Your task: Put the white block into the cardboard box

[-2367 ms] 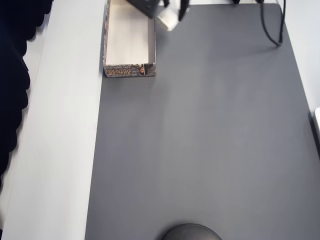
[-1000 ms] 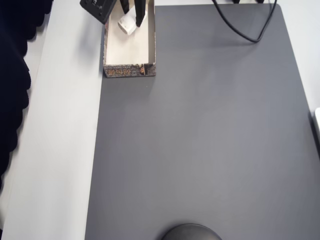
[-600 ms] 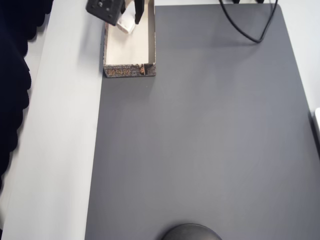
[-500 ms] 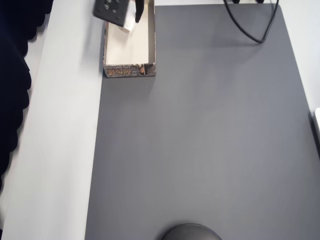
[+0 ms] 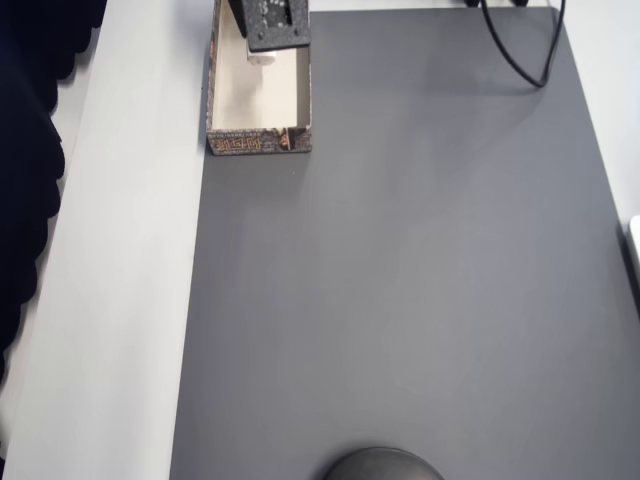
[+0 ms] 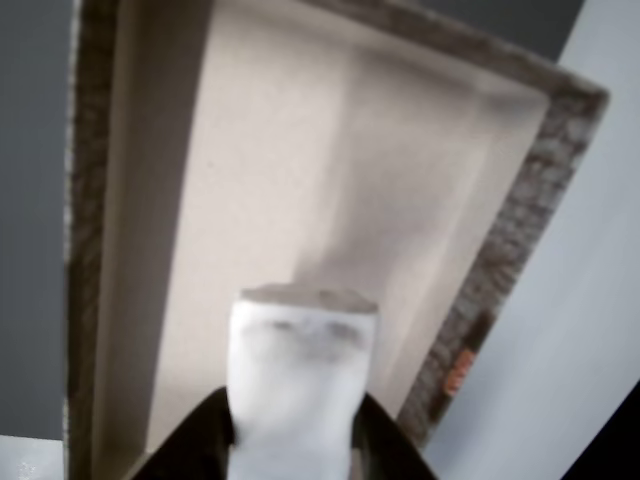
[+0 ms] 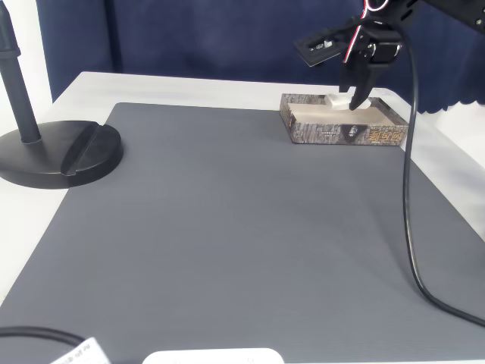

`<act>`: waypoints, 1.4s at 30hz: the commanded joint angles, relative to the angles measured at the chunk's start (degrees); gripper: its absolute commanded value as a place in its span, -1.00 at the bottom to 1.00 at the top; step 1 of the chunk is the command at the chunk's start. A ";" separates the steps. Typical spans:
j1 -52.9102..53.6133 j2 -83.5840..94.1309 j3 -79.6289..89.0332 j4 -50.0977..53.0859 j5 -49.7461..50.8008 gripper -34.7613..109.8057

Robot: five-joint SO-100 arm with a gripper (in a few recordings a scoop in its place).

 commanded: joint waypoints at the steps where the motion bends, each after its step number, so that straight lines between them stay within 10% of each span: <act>1: -0.88 1.14 -4.83 -0.26 0.62 -0.54; 42: -1.58 -10.11 -11.78 -2.46 -5.80 -0.41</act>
